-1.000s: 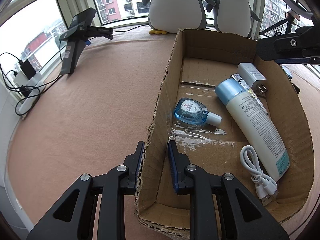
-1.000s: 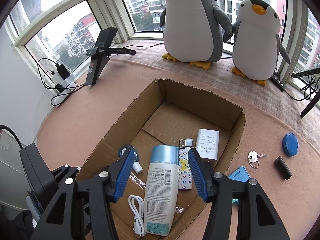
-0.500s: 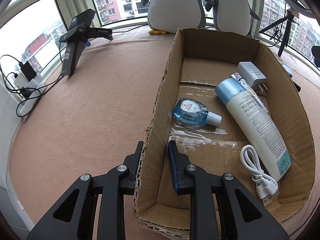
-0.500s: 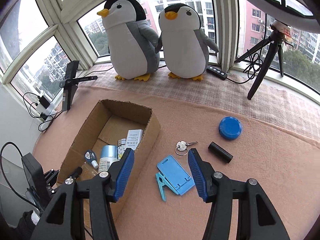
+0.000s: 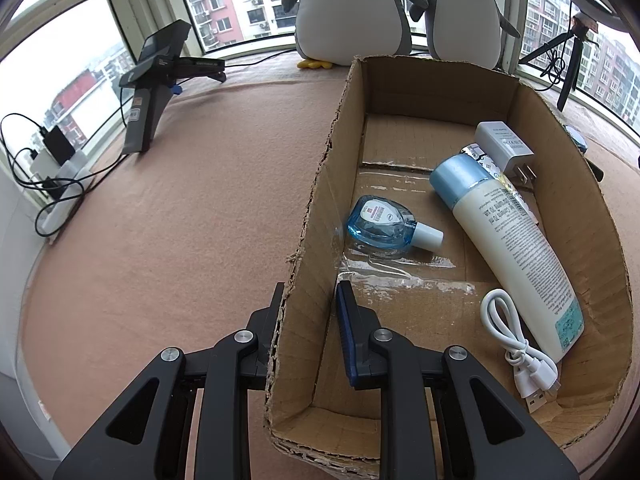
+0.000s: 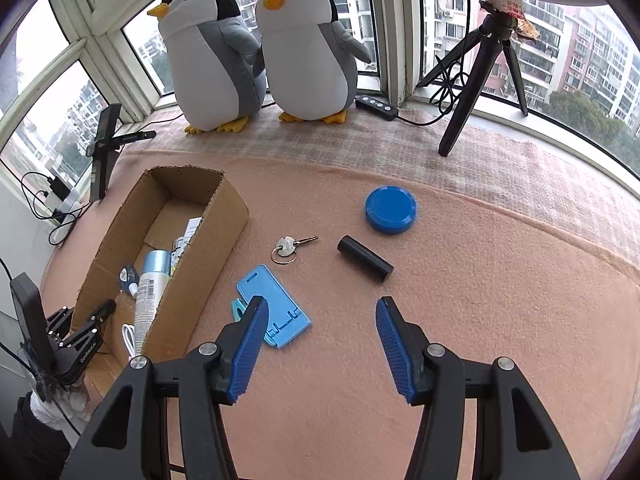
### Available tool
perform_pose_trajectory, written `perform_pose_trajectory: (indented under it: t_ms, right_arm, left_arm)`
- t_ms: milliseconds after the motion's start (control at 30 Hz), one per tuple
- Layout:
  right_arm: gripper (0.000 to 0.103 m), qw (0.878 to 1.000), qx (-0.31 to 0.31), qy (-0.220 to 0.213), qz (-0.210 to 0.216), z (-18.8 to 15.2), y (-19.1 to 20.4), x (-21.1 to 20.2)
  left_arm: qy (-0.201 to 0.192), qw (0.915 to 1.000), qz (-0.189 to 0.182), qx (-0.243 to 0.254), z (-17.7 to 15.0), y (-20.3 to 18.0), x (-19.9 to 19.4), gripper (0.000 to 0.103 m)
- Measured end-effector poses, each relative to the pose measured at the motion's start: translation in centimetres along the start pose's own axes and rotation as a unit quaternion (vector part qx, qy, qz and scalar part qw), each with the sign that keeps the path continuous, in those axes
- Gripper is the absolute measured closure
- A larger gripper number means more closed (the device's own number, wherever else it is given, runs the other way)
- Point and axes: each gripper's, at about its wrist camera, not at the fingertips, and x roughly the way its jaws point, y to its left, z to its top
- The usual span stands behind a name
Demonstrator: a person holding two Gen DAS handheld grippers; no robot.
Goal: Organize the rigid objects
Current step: 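Move the right tool back toward the teal clothespin, then grasp the teal clothespin with the right gripper and lift it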
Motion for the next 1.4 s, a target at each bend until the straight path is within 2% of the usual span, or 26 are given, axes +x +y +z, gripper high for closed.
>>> perform_pose_trajectory:
  t_ms: [567,1133,1400]
  right_arm:
    - [0.051,0.992,-0.115,0.052,0.020,-1.6,5.8,3.9]
    - [0.069,0.980,-0.174,0.098,0.004,-1.4,8.4,8.2]
    - [0.079,0.977,-0.190,0.099,-0.005,-1.7,8.9,8.1]
  left_arm:
    - [0.000,1.0000,0.001,-0.001,0.0,0.0,0.0,0.083]
    - [0.000,1.0000,0.002,-0.002,0.0,0.0,0.0,0.083]
    - [0.000,1.0000,0.002,-0.003,0.0,0.0,0.0,0.083]
